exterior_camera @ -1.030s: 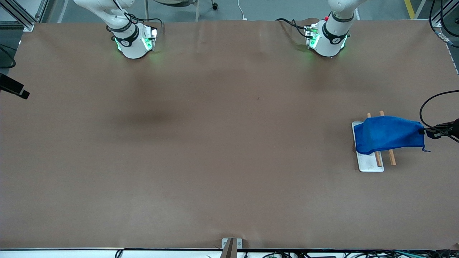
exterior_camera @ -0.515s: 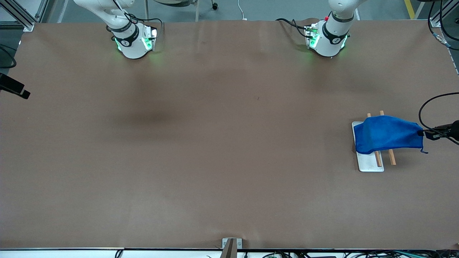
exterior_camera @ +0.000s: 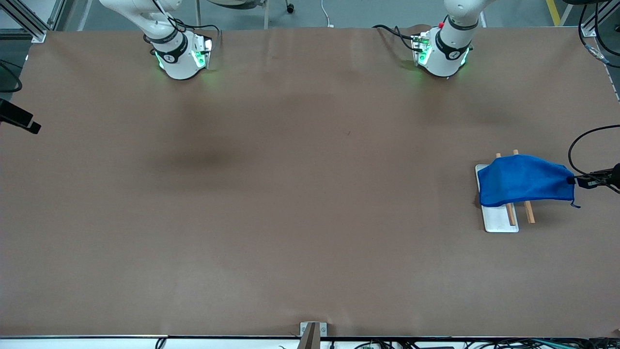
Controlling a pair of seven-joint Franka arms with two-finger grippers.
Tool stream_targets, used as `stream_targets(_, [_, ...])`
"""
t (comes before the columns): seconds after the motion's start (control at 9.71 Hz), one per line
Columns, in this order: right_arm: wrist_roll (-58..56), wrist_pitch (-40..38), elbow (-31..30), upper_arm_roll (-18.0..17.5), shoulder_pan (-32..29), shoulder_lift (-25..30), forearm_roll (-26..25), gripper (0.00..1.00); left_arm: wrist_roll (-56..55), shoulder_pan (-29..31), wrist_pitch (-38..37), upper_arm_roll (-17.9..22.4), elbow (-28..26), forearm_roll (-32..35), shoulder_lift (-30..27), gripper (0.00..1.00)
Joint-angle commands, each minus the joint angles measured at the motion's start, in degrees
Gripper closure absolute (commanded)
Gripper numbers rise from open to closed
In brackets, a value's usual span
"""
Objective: Right arm passes towel to left arm to hang
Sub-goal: 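Drape the towel over the wooden dowels with the left gripper, then release the towel and raise the left gripper off the rack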
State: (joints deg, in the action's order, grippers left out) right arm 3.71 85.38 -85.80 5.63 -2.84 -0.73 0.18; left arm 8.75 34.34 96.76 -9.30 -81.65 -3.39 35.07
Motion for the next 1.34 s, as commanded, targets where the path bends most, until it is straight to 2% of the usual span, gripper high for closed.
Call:
stream_targets(0.0, [-0.6, -0.4, 0.0, -0.3, -0.3, 0.0, 0.0, 0.0, 1.3, 0.1, 1.6, -0.3, -0.8, 1.5, 1.5, 0.88])
stream_targets(0.1, [-0.6, -0.4, 0.1, -0.4, -0.4, 0.0, 0.0, 0.0, 1.4, 0.1, 1.6, -0.3, -0.6, 1.5, 2.0, 0.65])
stream_targets(0.21, [-0.6, -0.4, 0.0, -0.3, -0.4, 0.0, 0.0, 0.0, 3.8, 0.2, 1.6, -0.3, -0.4, 1.4, 2.2, 0.14])
stream_targets(0.31, [-0.6, -0.4, 0.0, -0.3, -0.4, 0.0, 0.0, 0.0, 8.3, 0.2, 1.6, -0.3, -0.1, 1.2, 2.4, 0.0])
stream_targets(0.62, [-0.6, -0.4, 0.0, -0.3, -0.4, 0.0, 0.0, 0.0, 4.8, -0.8, 1.0, -1.6, 1.7, 1.3, -2.4, 0.0])
stream_targets(1.03, [-0.2, 0.0, -1.6, -0.3, -0.3, 0.3, 0.0, 0.0, -15.1, -7.1, -5.0, -9.7, 1.7, 1.8, -14.0, 0.0])
stream_targets(1.24, [-0.5, 0.5, -3.0, -0.3, -0.4, 1.1, -0.2, 0.0, -23.7, -7.4, -7.9, -16.0, 1.7, 1.9, -18.3, 0.0])
